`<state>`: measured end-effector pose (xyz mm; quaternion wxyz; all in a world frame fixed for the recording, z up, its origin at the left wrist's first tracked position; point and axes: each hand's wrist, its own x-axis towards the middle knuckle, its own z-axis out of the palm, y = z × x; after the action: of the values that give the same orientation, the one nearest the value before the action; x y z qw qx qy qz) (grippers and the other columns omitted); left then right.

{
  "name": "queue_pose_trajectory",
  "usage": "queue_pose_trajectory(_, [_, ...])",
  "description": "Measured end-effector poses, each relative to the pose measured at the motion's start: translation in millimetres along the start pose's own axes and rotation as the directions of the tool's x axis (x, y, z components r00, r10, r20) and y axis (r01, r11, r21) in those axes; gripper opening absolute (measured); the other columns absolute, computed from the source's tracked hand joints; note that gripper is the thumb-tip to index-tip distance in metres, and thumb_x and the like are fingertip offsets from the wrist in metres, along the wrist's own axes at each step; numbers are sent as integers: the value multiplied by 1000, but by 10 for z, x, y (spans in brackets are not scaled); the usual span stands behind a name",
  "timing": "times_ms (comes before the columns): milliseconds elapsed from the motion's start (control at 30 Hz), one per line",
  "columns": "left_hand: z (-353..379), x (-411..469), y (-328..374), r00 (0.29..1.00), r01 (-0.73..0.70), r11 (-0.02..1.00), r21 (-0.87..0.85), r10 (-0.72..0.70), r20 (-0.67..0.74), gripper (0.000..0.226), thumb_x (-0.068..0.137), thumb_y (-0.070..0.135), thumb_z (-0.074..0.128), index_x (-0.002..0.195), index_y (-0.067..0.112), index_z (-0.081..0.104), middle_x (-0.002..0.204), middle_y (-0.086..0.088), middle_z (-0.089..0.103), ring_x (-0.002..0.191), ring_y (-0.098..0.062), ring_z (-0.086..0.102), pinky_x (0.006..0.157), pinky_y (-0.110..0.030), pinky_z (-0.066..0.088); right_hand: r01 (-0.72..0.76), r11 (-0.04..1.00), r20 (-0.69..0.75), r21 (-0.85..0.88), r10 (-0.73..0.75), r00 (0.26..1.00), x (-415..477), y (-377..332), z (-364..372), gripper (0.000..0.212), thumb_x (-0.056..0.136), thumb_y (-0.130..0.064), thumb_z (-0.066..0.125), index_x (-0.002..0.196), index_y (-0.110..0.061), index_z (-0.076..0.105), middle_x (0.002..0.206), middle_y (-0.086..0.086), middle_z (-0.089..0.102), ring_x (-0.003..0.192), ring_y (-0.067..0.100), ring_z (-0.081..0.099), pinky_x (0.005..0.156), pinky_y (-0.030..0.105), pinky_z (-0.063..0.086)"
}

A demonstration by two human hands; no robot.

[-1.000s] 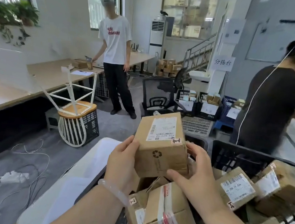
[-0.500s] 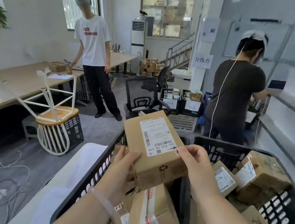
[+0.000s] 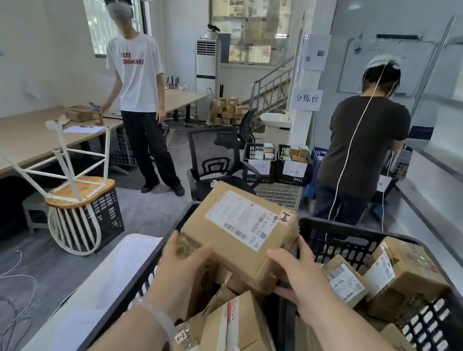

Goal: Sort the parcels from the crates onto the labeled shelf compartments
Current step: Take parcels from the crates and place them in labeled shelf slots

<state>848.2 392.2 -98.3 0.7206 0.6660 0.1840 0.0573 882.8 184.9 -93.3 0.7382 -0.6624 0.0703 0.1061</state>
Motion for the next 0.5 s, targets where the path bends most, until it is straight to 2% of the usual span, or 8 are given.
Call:
queue_pose_trajectory(67, [-159, 90, 66, 987, -115, 956, 270, 140, -77, 89, 84, 38, 76, 155, 35, 23, 158, 4, 30, 142, -22, 34, 115, -49, 34, 38, 989, 27, -144, -35, 999, 2, -59, -115, 79, 80, -29, 74, 143, -50, 31, 120, -6, 63, 107, 19, 63, 91, 45, 55])
queue_pose_trajectory(100, [-223, 129, 108, 970, -192, 887, 421, 237, -56, 85, 84, 39, 76, 154, 34, 28, 159, 3, 28, 145, -20, 29, 117, -46, 31, 60, 978, 61, -202, -48, 997, -2, -85, -155, 72, 82, -28, 72, 140, -49, 36, 117, -7, 65, 105, 18, 64, 92, 44, 54])
queue_pose_trajectory(133, [-270, 167, 147, 950, -267, 784, 560, 310, 19, 80, 85, 40, 75, 152, 35, 33, 159, 4, 29, 146, -18, 26, 118, -42, 28, 83, 966, 105, -245, -59, 993, -9, -105, -183, 64, 84, -26, 70, 136, -48, 42, 115, -9, 66, 104, 16, 65, 93, 42, 53])
queue_pose_trajectory(200, [-328, 232, 260, 932, -358, 617, 701, 286, 224, 72, 84, 46, 74, 147, 40, 40, 155, 10, 35, 143, -13, 31, 117, -37, 30, 127, 944, 194, -304, -69, 979, -45, -150, -193, 56, 86, -22, 67, 134, -44, 48, 116, -12, 66, 104, 10, 65, 88, 33, 51])
queue_pose_trajectory(300, [-361, 220, 481, 888, -331, 679, 655, -10, 459, 59, 86, 44, 72, 139, 48, 46, 127, 19, 61, 107, 1, 63, 86, -16, 50, 163, 922, 295, -350, -57, 954, -85, -202, -166, 51, 85, -25, 66, 129, -46, 52, 119, -14, 65, 103, 2, 64, 83, 23, 47])
queue_pose_trajectory(333, [-374, 223, 531, 859, -301, 711, 635, -88, 505, 55, 87, 43, 71, 136, 49, 48, 117, 19, 67, 99, 1, 68, 81, -16, 52, 171, 918, 310, -358, -56, 949, -91, -216, -153, 53, 80, -29, 66, 128, -46, 53, 120, -15, 65, 104, 1, 64, 86, 24, 48])
queue_pose_trajectory(400, [-408, 262, 566, 824, -249, 754, 607, -165, 542, 53, 84, 41, 76, 129, 53, 49, 110, 17, 72, 98, -4, 71, 83, -24, 57, 197, 913, 323, -356, -78, 943, -91, -237, -137, 57, 72, -34, 63, 127, -45, 56, 123, -14, 65, 107, 0, 63, 93, 28, 48])
queue_pose_trajectory(500, [-426, 310, 550, 821, -190, 817, 544, -171, 545, 66, 64, 52, 84, 122, 53, 54, 113, 9, 73, 101, -13, 72, 93, -38, 57, 246, 919, 293, -308, -155, 944, -84, -255, -106, 53, 73, -36, 62, 126, -42, 58, 124, -13, 64, 105, 0, 63, 90, 25, 49])
